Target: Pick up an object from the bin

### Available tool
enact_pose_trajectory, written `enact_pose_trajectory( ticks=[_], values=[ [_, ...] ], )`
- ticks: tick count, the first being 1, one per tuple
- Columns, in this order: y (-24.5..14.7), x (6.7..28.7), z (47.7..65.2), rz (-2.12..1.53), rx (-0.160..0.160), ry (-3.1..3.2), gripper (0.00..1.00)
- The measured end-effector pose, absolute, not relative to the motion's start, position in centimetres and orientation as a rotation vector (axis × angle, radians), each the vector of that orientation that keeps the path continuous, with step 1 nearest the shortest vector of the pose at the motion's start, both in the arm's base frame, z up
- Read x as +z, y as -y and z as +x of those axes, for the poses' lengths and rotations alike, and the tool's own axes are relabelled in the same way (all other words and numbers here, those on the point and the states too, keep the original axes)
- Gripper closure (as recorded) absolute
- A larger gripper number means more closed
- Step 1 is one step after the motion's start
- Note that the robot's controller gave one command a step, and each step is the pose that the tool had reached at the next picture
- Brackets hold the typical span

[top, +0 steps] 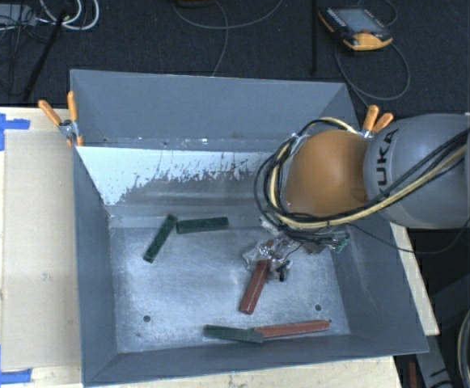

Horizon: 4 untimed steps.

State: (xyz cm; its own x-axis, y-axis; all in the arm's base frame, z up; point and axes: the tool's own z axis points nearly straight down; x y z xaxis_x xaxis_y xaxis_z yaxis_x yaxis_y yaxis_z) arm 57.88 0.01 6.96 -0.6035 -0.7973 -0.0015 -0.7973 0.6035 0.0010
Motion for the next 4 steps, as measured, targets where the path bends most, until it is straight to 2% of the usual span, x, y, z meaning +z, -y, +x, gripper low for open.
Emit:
enact_pose_trajectory(
  ticks=[1,2,3,4],
  values=[
    [0.00,6.95,57.88,-1.397,0.003,-2.813,0.00],
    [0.01,6.98,57.90,-1.396,0.003,-2.813,1.00],
    [0.02,6.96,57.88,-1.395,0.003,-2.814,0.00],
    [0.03,6.98,57.90,-1.394,0.003,-2.814,1.00]
  ],
)
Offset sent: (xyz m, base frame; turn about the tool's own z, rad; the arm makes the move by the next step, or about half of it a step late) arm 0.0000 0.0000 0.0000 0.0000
